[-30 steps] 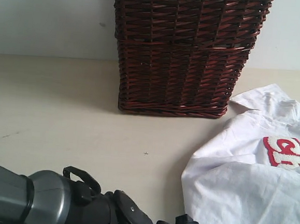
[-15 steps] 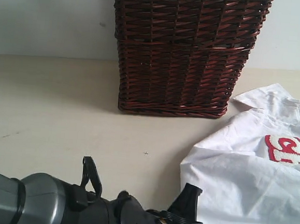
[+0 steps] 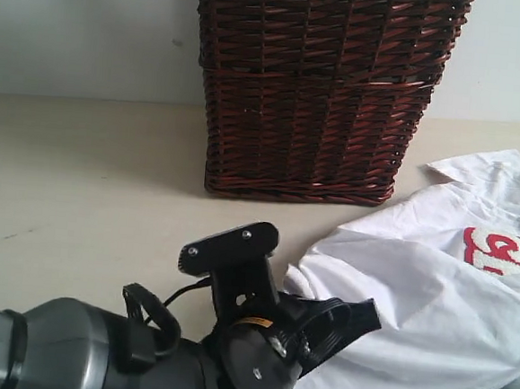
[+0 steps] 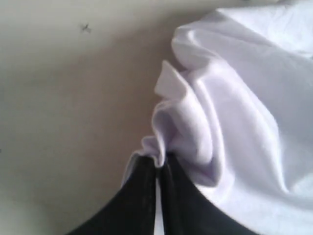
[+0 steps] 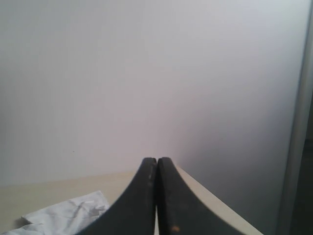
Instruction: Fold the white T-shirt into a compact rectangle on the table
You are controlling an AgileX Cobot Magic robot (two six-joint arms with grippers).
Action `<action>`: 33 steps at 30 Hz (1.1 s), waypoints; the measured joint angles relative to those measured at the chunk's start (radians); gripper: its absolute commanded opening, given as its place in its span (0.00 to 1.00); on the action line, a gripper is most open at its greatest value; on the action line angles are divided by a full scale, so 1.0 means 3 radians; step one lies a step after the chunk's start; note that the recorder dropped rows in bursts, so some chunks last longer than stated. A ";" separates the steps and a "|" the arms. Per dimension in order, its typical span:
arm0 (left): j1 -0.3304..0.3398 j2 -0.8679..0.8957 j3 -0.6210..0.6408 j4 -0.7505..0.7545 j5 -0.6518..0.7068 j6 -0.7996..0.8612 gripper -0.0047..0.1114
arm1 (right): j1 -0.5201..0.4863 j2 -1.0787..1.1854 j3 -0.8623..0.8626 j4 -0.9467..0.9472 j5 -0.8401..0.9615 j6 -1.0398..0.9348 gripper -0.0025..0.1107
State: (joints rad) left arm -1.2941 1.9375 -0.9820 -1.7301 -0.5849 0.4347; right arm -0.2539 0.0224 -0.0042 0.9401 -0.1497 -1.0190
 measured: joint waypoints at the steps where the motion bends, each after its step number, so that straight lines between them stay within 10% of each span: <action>1: -0.0038 -0.0006 -0.0015 -0.0006 -0.0110 0.0155 0.04 | 0.0000 0.0000 0.0000 0.0000 0.0000 0.0000 0.02; 10: -0.0512 0.0087 0.0035 -0.0034 -0.1871 0.1790 0.04 | 0.0000 0.0000 0.0000 0.0000 0.0000 0.0000 0.02; 22: -0.0525 -0.0096 0.0084 -0.0047 -0.2040 0.2499 0.04 | 0.0000 0.0000 0.0000 0.0000 0.0000 0.0000 0.02; 27: -0.0496 -0.0102 0.0181 -0.0047 -0.2029 0.1208 0.04 | 0.0000 0.0000 0.0000 0.0000 0.0000 0.0000 0.02; 33: -0.0216 -0.0320 0.0337 -0.0063 -0.0693 -0.0316 0.04 | 0.0000 0.0000 0.0000 0.0000 0.0000 0.0000 0.02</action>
State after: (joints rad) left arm -1.3589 1.8415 -0.8810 -1.7488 -0.7928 0.3399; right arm -0.2539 0.0224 -0.0042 0.9401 -0.1497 -1.0190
